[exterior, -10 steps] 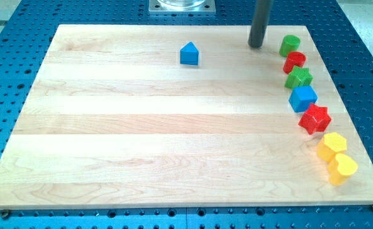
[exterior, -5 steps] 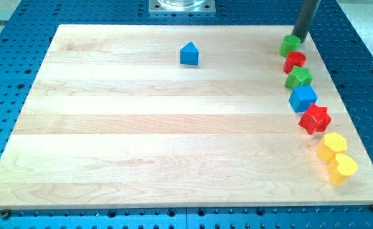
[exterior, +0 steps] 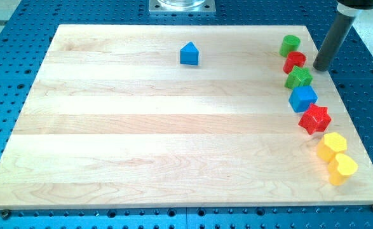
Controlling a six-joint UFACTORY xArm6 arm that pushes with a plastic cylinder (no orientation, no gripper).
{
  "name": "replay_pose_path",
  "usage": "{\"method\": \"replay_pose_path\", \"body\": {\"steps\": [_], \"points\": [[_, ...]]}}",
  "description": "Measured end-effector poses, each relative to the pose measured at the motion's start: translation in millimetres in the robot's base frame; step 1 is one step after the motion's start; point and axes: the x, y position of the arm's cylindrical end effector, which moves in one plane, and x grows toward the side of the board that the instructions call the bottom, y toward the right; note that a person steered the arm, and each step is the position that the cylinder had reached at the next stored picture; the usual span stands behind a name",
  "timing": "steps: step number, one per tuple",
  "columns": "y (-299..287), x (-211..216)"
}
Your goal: Place the blue triangle and green circle horizontally
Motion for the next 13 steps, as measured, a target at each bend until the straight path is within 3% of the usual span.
{"method": "replay_pose_path", "body": {"steps": [6, 9, 11, 13], "points": [[-7, -26], [-66, -44], [-116, -4], [-233, 5]]}}
